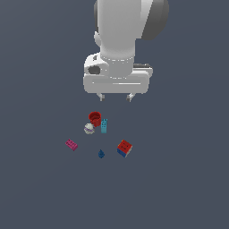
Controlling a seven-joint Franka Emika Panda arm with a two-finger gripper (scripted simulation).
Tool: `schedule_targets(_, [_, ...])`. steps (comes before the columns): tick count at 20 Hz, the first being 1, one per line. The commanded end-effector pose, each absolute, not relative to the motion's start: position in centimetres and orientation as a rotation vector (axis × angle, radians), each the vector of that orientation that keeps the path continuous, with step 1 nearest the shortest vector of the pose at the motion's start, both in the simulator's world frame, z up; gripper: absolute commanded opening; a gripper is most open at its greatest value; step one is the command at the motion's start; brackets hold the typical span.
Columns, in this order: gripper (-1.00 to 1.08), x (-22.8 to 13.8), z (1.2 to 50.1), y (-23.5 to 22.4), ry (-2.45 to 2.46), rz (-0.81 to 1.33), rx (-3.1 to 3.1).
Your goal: Pick up a designated object from a clutter of objects.
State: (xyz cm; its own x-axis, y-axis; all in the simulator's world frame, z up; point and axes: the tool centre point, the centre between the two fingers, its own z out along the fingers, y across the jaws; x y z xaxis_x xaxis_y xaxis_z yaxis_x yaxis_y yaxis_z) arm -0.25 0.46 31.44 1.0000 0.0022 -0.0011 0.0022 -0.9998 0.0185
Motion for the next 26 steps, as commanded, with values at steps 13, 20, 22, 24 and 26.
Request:
schedule_targets(13, [1.0, -0.1, 32.9, -2.1, -0.052, 0.016, 3.132])
schedule_targets(20, [1.0, 0.6, 31.7, -1.7, -0.105, 0.015, 3.132])
schedule_targets(22, [1.0, 0.9, 31.0, -1.5, -0.135, 0.015, 3.131])
schedule_targets(24, [1.0, 1.4, 30.2, -1.2, -0.172, 0.014, 3.13])
schedule_targets(26, [1.0, 1.9, 29.2, -1.0, -0.216, 0.014, 3.129])
